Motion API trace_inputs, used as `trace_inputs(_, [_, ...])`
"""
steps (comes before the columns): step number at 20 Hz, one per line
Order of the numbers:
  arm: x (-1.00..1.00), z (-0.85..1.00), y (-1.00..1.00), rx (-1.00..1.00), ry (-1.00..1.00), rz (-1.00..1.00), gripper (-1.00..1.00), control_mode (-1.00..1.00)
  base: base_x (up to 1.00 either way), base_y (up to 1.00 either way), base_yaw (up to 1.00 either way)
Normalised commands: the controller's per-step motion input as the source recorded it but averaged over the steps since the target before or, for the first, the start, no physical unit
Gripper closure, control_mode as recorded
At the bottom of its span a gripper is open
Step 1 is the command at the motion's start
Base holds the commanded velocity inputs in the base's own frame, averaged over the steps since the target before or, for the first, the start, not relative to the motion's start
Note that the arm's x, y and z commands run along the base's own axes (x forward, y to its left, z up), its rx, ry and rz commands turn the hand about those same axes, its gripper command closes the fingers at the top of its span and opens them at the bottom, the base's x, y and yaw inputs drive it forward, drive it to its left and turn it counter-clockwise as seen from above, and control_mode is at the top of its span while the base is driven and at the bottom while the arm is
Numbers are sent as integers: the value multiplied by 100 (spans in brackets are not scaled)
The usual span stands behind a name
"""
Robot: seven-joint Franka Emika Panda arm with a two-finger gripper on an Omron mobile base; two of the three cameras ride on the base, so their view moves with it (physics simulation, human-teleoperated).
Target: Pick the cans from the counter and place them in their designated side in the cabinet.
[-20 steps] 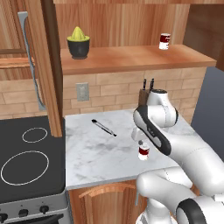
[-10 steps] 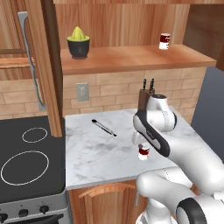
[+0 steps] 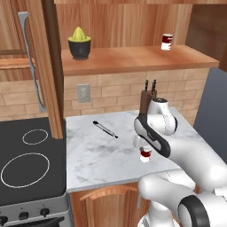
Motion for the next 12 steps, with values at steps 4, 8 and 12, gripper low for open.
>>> trace_inputs(4, [13, -10, -1, 0, 0, 0, -100, -100, 0, 0, 0])
trace_inputs(8, [14, -11, 0, 0, 0, 0, -100, -100, 0, 0, 0])
trace_inputs(12, [13, -12, 0, 0, 1, 0, -100, -100, 0, 0, 0])
